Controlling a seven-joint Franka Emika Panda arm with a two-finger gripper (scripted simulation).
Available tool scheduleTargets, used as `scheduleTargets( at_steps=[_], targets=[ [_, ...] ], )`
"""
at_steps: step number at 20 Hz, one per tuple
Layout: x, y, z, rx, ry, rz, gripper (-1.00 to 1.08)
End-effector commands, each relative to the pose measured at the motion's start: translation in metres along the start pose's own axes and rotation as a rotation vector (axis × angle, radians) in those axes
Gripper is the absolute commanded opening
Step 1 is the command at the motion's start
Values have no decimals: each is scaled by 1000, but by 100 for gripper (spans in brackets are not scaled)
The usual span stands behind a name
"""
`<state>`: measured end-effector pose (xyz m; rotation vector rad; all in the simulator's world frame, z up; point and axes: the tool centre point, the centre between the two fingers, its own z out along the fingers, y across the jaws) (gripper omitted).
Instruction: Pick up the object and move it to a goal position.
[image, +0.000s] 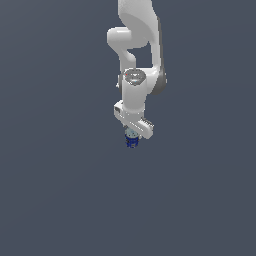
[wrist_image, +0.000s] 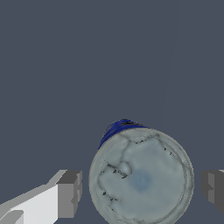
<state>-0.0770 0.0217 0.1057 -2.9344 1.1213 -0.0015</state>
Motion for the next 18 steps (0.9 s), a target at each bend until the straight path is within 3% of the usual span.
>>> scheduleTargets(
  at_steps=[1,9,10,18],
  targets=[
    [-1,1,13,-1,-1,1,100],
    [0,0,31,-1,-1,3,100],
    [0,0,31,-1,-1,3,-100],
    [0,0,31,-1,-1,3,-100]
  ],
)
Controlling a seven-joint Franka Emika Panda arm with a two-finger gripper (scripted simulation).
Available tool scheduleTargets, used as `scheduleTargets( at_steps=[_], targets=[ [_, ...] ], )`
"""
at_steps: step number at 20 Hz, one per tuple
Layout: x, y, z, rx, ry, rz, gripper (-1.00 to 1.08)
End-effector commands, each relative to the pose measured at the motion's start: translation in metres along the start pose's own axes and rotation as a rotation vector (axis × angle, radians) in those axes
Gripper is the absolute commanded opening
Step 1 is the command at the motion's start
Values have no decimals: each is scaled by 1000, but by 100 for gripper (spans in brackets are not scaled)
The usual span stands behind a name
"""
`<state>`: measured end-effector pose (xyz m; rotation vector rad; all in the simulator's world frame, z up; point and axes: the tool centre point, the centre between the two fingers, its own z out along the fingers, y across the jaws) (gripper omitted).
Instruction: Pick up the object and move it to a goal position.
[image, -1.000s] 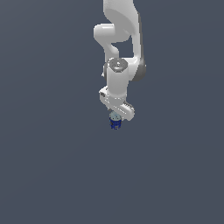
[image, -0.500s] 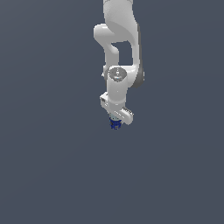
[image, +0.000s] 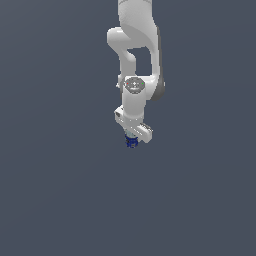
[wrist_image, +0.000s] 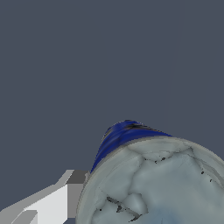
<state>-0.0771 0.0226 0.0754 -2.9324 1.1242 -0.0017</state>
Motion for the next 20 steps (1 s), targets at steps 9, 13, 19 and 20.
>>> scheduleTargets(
  at_steps=[9,13,19,20],
  targets=[
    [13,0,-2,0,0,0,-100],
    [31,1,-4,0,0,0,-100],
    [71,1,-9,0,0,0,-100],
    [79,1,-10,0,0,0,-100]
  ],
)
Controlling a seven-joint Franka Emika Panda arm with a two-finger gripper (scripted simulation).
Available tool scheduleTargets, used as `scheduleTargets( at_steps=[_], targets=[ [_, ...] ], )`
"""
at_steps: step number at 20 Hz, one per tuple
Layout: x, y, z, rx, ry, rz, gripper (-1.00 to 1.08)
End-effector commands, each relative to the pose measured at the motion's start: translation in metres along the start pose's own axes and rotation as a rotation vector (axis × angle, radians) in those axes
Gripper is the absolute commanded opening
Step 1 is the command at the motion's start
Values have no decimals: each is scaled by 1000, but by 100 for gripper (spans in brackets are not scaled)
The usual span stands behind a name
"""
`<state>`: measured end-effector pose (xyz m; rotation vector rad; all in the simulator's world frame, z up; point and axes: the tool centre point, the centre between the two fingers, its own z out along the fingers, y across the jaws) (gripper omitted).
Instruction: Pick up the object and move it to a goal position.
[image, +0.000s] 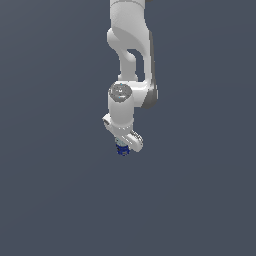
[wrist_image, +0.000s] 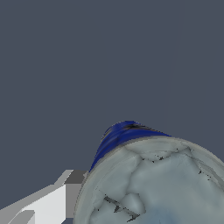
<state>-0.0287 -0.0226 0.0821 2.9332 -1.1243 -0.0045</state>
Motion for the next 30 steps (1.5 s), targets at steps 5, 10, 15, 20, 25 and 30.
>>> scheduleTargets(
  at_steps=[5,10,15,20,25,30],
  targets=[
    [52,-1,-8,2,3,0,-100],
    [88,-2,-13,2,3,0,-100],
    [118,-3,-17,2,3,0,-100],
    [139,-4,-19,2,3,0,-100],
    [151,-5,-20,1,3,0,-100],
    [155,-5,-21,1,3,0,-100]
  ],
)
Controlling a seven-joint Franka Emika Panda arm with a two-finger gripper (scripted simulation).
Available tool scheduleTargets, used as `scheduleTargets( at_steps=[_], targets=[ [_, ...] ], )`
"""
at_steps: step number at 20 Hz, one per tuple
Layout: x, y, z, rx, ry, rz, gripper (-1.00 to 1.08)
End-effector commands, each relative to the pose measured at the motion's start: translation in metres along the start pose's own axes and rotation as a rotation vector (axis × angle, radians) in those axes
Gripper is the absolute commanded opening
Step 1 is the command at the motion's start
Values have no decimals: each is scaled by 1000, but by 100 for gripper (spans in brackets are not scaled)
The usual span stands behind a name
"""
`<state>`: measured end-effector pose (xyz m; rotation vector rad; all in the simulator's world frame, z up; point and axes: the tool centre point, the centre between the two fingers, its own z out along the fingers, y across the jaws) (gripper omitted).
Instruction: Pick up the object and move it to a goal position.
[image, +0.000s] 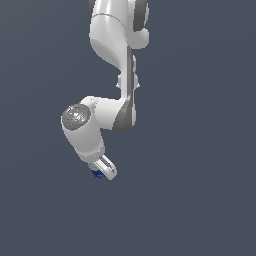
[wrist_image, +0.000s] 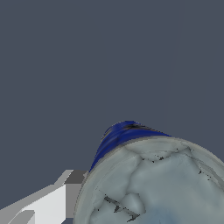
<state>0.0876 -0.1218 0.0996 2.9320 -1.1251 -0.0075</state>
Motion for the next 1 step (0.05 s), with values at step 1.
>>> scheduleTargets(
  at_steps=[1],
  targets=[
    [2,-1,-3,3,4,0,-100]
  ],
)
